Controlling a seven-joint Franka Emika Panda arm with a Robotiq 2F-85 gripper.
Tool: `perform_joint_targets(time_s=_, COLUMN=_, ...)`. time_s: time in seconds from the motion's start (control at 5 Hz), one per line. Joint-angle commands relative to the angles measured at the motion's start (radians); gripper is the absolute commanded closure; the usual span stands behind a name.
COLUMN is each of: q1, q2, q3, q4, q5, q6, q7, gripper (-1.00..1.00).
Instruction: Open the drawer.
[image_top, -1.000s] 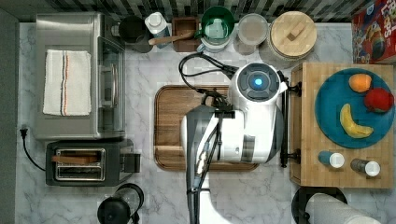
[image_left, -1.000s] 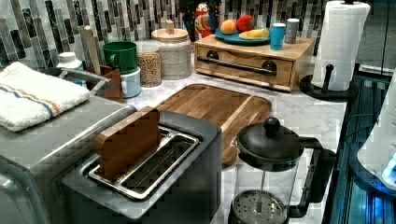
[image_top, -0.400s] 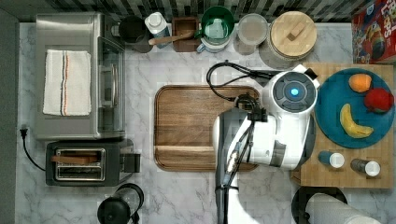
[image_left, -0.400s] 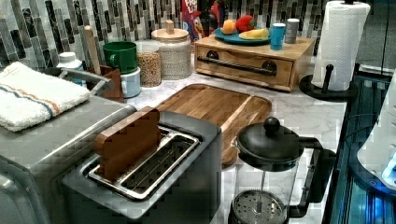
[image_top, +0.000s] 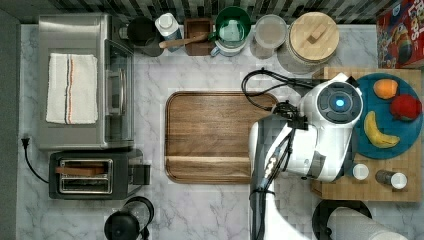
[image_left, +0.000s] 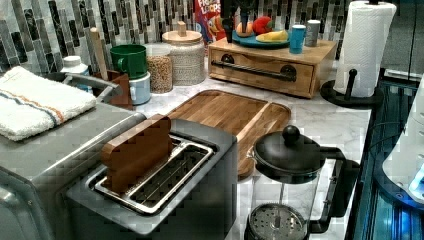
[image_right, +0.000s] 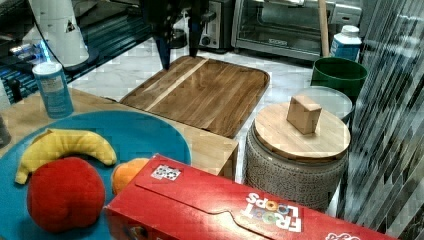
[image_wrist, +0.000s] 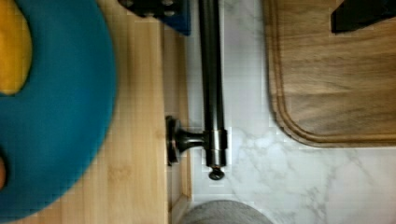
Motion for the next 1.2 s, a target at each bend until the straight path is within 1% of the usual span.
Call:
perform_joint_targets(time_s=0.2, q1=-0.032, q2=0.088, q3=-0.01, q4=0.009, q5=0.06, q6=0.069, q7=-0.169, gripper=-1.0)
perform_joint_targets(time_s=0.4, q1=-0.029, q2=0.111, q3=-0.013, q4=-0.016, q5=0.07, q6=0.115, q7=-0.168, gripper=-1.0)
perform_joint_targets(time_s=0.6, q1=-0.025, q2=0.135, q3=-0.014, q4=-0.019, q5=0.055, q6=0.125, q7=-0.144, gripper=-1.0)
perform_joint_targets(time_s=0.8, q1=-0.036, q2=0.136, q3=-0.004, q4=-0.046, q5=0.085, q6=0.158, q7=-0.138, gripper=-1.0)
perform_joint_targets(time_s=1.0, q1=-0.03, q2=0.141, q3=-0.003, q4=-0.063, q5=0.071, q6=0.19, q7=-0.109, gripper=-1.0)
perform_joint_targets(time_s=1.2, q1=-0.025, q2=0.167, q3=-0.004, q4=-0.055, q5=0.038, q6=0.21, q7=-0.079, gripper=-1.0)
